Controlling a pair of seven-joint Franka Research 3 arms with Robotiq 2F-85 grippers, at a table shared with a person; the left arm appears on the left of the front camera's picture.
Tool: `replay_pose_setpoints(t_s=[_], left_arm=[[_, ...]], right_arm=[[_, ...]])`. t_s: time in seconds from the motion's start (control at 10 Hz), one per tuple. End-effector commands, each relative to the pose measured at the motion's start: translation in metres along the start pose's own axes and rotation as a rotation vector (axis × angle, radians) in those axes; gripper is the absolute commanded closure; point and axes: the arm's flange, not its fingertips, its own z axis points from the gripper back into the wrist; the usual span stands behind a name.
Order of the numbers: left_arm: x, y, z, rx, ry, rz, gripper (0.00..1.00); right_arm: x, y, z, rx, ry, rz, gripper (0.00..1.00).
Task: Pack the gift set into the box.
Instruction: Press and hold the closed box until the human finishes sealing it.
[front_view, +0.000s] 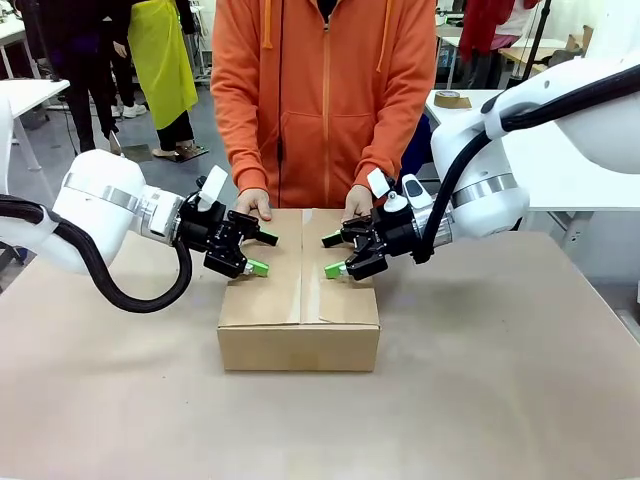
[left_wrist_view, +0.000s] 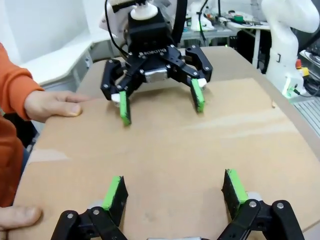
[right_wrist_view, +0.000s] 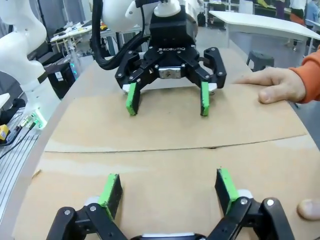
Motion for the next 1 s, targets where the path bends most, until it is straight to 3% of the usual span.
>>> replay_pose_setpoints(t_s=[0.0, 0.2, 0.5, 0.6, 0.9], left_arm=[[0.001, 0.009, 0.000, -0.024, 0.028, 0.025, 0.00], [-0.003, 0.011, 0.002, -0.015, 0.076, 0.046, 0.00], [-0.002, 0.013, 0.011, -0.025, 0.029, 0.057, 0.00], [0.002, 0.008, 0.005, -0.009, 0.031, 0.022, 0.00], [0.002, 0.008, 0.005, -0.009, 0.031, 0.022, 0.00]], right_arm=[[-0.010, 0.002, 0.004, -0.032, 0.031, -0.026, 0.00], [-0.018, 0.003, 0.009, -0.057, 0.076, -0.041, 0.00], [-0.020, 0.002, 0.008, 0.002, 0.085, -0.059, 0.00], [-0.004, -0.001, 0.007, -0.023, 0.015, -0.012, 0.00], [-0.004, -0.001, 0.007, -0.023, 0.015, -0.012, 0.00]])
